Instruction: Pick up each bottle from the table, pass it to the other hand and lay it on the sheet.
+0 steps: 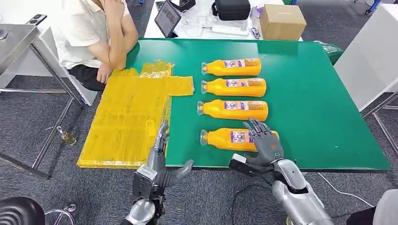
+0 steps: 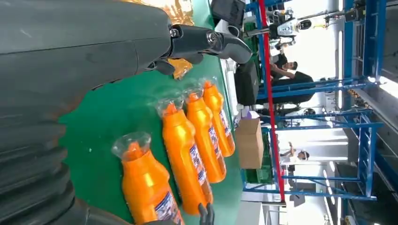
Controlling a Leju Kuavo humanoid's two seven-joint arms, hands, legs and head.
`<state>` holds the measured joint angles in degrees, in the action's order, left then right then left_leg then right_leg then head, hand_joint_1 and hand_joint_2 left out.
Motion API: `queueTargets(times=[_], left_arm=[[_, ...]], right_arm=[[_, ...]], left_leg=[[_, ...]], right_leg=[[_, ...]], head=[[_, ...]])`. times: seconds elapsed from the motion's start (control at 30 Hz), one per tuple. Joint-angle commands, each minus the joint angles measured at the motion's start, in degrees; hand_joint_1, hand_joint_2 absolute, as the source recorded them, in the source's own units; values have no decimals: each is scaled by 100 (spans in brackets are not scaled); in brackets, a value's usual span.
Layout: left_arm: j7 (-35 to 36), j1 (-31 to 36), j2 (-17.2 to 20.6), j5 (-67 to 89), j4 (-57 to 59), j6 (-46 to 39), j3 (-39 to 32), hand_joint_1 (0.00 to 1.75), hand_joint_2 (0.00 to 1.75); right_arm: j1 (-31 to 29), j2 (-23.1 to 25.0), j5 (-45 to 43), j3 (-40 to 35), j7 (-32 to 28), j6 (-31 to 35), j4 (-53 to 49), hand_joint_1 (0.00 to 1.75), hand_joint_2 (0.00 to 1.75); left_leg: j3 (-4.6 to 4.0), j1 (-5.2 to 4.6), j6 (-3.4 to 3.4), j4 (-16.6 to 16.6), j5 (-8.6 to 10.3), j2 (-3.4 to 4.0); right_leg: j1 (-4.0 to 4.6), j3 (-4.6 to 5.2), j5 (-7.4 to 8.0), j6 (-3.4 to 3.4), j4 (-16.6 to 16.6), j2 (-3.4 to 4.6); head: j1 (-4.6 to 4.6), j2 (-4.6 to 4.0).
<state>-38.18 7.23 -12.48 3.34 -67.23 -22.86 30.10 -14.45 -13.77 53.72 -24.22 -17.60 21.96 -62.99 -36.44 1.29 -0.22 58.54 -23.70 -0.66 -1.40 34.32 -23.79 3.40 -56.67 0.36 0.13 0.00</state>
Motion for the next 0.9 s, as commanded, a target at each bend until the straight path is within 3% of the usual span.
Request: queueTargets(times=[0.03, 0.17, 0.27, 0.4, 0.9], left_arm=[[56, 142, 55, 21, 185, -31, 181, 0, 175], [47, 162, 40, -28, 259, -39, 164, 0, 175], [-8, 158, 59, -56, 220, -26, 160, 0, 175], [51, 121, 86, -10, 65, -22, 177, 0, 175], [118, 83, 67, 12, 67, 42, 196, 0, 175]], right_arm=[[-18, -97, -78, -410, -77, -57, -359, 0, 175], [-53, -97, -219, -352, -67, -130, -263, 0, 175], [-286, -249, 65, -390, 464, -460, 185, 0, 175], [-540, -200, 480, -293, 916, -252, 779, 0, 175], [-550, -199, 866, -144, 1165, -136, 881, 0, 175]], left_leg=[[10, -1, 5, -2, -3, 6], [15, -2, 6, -3, -5, 6], [14, -3, 7, -4, -3, 4], [28, -2, 12, -4, -9, 14], [23, -2, 10, -3, -8, 13]], right_leg=[[1, -8, -2, -9, 2, 1], [2, -14, -4, -12, 4, -1], [0, -13, -3, -10, 4, -3], [3, -27, -4, -16, 8, 5], [2, -21, -4, -14, 5, 5]], head=[[-2, 0], [0, 0], [0, 0], [0, 0], [0, 0]])
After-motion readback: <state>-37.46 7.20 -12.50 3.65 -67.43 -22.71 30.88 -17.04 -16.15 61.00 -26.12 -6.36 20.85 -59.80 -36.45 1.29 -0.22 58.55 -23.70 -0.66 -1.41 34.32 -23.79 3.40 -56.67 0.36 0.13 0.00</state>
